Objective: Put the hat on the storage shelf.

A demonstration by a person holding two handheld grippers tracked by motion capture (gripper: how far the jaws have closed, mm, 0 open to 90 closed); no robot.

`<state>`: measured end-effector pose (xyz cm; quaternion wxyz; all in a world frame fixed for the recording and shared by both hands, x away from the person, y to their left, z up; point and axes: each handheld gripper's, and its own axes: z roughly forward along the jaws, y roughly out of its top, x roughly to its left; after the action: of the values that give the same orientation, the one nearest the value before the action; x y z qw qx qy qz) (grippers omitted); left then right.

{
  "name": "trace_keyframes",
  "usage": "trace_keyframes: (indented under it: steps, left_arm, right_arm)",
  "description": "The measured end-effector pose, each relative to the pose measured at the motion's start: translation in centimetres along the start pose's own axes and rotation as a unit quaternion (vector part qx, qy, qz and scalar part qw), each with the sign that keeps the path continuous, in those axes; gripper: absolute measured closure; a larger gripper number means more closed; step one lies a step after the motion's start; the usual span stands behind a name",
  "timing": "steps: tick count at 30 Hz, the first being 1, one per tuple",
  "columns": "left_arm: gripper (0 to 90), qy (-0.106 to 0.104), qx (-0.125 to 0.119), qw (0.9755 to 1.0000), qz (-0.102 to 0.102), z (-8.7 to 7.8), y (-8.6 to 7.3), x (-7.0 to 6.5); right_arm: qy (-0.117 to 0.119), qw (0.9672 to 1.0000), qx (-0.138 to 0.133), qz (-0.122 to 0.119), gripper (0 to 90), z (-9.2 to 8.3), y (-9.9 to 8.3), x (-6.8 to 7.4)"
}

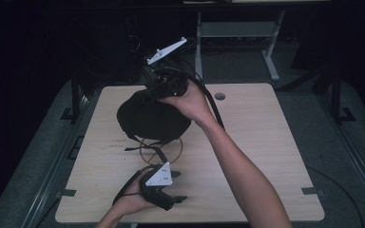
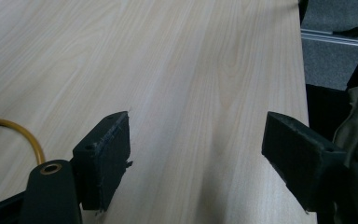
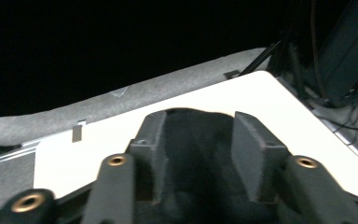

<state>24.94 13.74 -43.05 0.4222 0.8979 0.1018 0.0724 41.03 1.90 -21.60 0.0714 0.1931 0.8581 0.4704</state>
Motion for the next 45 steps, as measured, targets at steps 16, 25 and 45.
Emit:
trace_keyframes:
  steps: [16,25,45]
  left_arm:
    - [23.5,0.021,-0.011,0.9996,-0.018,-0.5,-0.4,1.1]
    - [23.1,0.026,-0.008,0.9994,-0.02,-0.6,-0.5,1.4]
    - [21.1,0.033,-0.029,0.998,-0.045,-0.9,-0.7,1.4]
  right_arm:
    - [0.004,0.9994,-0.034,0.011,33.7,-5.0,-3.9,-0.6]
    - [-0.019,0.9988,-0.041,0.017,32.8,-7.1,-5.9,-1.1]
    - [-0.018,0.9961,-0.047,0.073,24.4,-9.8,-10.3,-2.9]
